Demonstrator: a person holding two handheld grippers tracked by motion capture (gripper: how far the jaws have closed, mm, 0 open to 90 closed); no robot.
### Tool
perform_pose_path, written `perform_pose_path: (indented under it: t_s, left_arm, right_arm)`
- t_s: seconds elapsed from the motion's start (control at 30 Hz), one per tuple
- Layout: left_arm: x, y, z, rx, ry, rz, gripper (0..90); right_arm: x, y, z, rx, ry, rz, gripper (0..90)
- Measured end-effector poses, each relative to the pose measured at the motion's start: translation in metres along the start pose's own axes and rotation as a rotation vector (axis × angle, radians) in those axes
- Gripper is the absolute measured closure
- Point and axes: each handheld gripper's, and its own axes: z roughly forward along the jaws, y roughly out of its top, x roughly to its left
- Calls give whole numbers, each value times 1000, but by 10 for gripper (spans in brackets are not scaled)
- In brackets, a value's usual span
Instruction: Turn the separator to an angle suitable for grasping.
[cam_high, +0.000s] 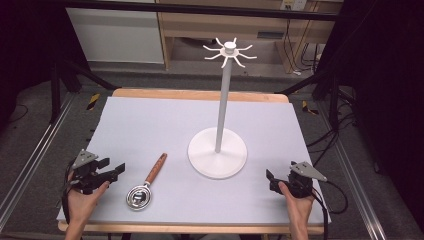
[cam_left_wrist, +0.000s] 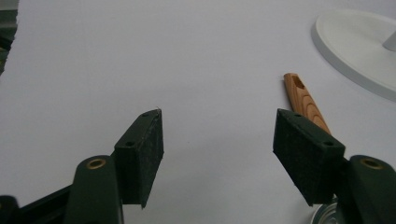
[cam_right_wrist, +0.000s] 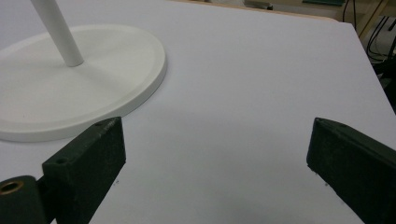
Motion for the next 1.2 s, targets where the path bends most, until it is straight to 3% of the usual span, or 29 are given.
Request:
perform_pose_path:
  t_s: [0.83, 1.2]
  left_arm:
    - [-34, 15, 0, 28, -60, 94, 340]
    - [-47, 23, 4, 49, -72, 134, 338]
  right_arm:
    - [6, 3, 1, -9, 36, 10, 42]
    - [8, 1, 4, 17, 66, 17, 50]
